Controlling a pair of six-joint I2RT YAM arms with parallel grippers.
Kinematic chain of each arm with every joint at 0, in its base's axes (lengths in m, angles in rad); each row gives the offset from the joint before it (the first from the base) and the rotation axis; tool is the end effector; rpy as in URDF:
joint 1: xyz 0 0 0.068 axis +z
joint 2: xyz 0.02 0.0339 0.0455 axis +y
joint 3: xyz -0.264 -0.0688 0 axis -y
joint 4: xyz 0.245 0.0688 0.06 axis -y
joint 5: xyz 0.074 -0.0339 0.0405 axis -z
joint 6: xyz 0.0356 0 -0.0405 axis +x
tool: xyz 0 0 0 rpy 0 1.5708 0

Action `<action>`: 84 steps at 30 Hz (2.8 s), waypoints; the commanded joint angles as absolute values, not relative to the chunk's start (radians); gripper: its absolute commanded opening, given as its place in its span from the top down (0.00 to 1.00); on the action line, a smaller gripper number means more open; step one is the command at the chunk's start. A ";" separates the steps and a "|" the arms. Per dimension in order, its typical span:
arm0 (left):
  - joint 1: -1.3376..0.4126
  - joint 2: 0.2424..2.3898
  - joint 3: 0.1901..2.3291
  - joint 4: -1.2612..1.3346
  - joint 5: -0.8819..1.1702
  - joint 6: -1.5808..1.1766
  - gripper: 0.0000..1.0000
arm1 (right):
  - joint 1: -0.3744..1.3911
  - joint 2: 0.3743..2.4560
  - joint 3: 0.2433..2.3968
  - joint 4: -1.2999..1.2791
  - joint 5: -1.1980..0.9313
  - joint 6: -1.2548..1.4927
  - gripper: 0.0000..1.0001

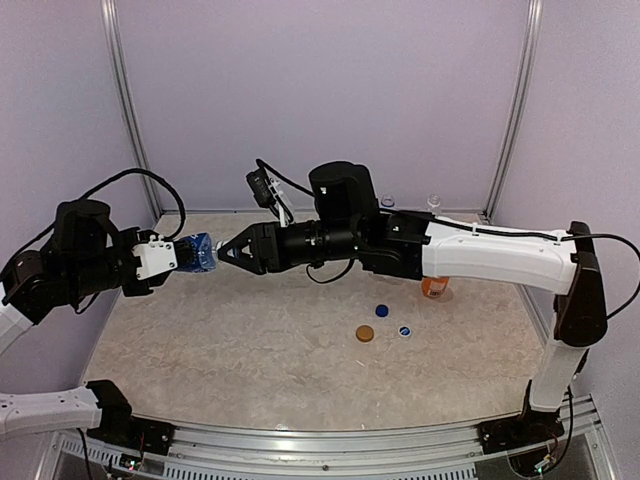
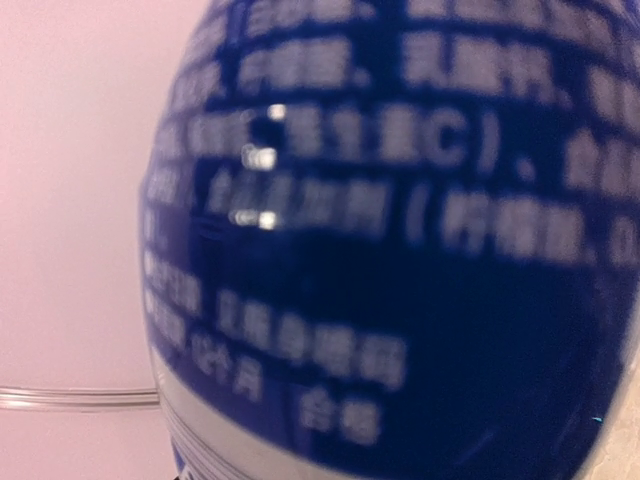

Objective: Unscrew the bottle caps

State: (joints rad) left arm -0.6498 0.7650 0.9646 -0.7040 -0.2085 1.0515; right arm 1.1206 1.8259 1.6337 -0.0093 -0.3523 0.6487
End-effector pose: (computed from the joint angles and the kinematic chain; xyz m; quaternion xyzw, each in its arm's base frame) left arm 0.1263 -0.0867 0.3511 0.6090 0.6046 0.1887 0.4775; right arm 0.1821 0.4049 0.3596 -0.2860 0.7156 0.5677 0.2894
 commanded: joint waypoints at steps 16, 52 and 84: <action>-0.650 0.755 1.057 -1.042 0.057 0.955 0.60 | 1.254 1.778 1.707 -0.229 -0.149 0.015 1.00; -0.581 0.538 0.770 -0.639 0.503 0.111 0.65 | 1.183 1.521 1.102 -0.608 0.539 0.700 1.00; -0.350 0.120 0.399 -0.272 0.584 -0.219 0.56 | 1.121 1.739 1.129 -0.712 0.239 0.841 0.26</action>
State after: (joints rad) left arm -0.3817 0.1429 0.4137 -0.3073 0.5377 -0.2020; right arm 1.1282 1.7248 1.0561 -0.6159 0.2218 0.8509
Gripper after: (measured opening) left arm 0.445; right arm 0.648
